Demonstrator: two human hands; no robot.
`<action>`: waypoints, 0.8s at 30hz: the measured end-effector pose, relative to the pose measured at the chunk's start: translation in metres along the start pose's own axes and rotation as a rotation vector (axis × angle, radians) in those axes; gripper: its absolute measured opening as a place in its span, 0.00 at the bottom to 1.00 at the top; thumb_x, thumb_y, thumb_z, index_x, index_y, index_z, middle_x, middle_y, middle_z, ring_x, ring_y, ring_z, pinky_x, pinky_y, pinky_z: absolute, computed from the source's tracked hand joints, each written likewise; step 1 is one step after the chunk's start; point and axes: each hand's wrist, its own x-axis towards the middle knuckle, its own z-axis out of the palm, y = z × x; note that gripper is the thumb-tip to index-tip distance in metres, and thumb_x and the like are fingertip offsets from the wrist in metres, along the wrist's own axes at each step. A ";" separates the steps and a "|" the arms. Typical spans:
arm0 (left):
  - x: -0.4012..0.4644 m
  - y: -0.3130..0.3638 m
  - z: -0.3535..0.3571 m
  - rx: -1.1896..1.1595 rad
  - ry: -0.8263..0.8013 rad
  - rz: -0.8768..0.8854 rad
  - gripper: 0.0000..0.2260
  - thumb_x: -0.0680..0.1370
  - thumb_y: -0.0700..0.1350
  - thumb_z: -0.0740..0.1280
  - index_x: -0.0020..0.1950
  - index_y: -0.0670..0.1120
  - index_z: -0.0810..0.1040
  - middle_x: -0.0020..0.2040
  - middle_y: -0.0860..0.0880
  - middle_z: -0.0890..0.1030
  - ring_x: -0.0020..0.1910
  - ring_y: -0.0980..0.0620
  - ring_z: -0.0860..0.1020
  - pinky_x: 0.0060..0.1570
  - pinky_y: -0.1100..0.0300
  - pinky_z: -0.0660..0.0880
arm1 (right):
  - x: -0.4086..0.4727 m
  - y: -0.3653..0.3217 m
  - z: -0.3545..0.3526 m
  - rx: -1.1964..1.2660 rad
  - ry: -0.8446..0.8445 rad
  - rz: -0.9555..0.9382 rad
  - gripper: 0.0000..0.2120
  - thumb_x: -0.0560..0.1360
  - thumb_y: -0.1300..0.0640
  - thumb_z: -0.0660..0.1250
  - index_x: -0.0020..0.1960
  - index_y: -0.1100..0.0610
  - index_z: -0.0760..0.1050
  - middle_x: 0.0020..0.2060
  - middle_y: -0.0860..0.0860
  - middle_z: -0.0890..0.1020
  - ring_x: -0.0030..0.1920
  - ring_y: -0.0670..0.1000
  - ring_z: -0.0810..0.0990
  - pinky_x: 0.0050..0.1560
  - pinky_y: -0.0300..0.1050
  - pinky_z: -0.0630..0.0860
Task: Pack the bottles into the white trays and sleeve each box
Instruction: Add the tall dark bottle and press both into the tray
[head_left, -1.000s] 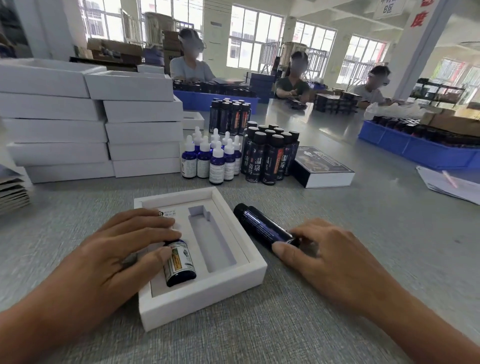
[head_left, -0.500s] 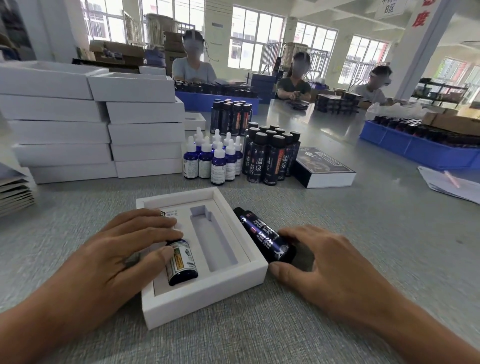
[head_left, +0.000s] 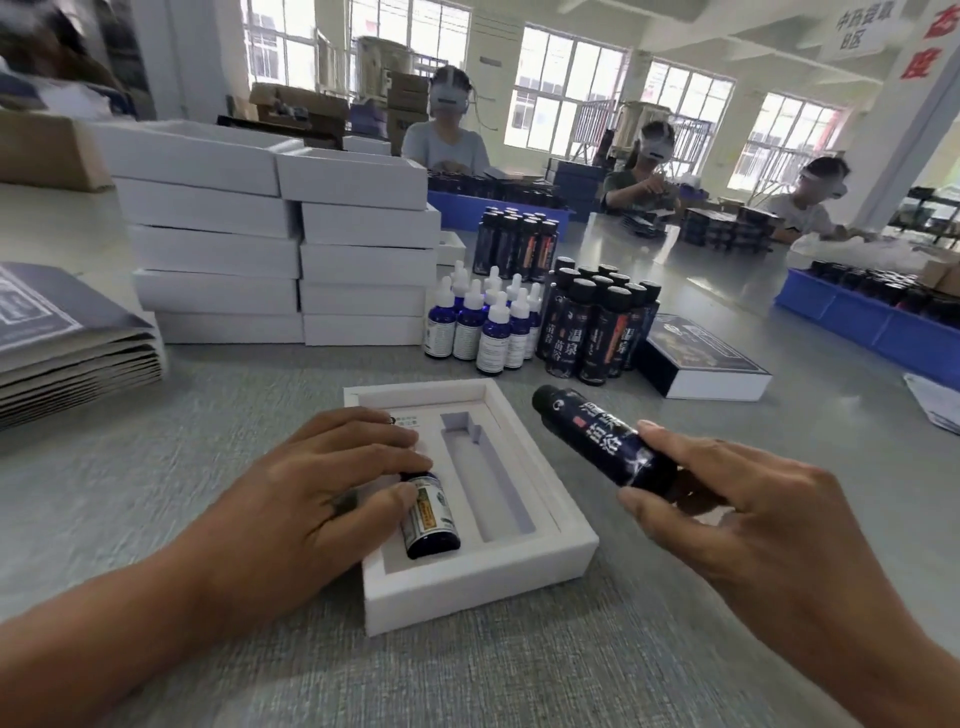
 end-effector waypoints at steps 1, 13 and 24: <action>0.000 0.000 -0.001 0.005 -0.013 -0.011 0.18 0.75 0.64 0.58 0.59 0.64 0.81 0.63 0.68 0.76 0.71 0.62 0.67 0.69 0.57 0.67 | 0.002 -0.007 -0.001 0.002 0.003 -0.016 0.29 0.67 0.38 0.68 0.65 0.49 0.78 0.45 0.30 0.78 0.45 0.37 0.80 0.39 0.25 0.72; -0.001 0.001 -0.002 0.021 -0.023 -0.020 0.19 0.77 0.64 0.58 0.62 0.62 0.80 0.64 0.66 0.76 0.71 0.63 0.65 0.70 0.54 0.67 | 0.031 -0.058 0.032 -0.198 -0.213 -0.181 0.24 0.71 0.38 0.65 0.62 0.48 0.81 0.41 0.42 0.84 0.34 0.40 0.76 0.36 0.36 0.69; 0.000 0.001 -0.002 0.025 -0.032 -0.031 0.20 0.77 0.65 0.57 0.62 0.61 0.80 0.64 0.66 0.76 0.71 0.63 0.65 0.70 0.56 0.67 | 0.034 -0.054 0.033 -0.196 -0.319 -0.209 0.21 0.70 0.34 0.61 0.55 0.42 0.82 0.41 0.35 0.80 0.37 0.35 0.77 0.41 0.34 0.73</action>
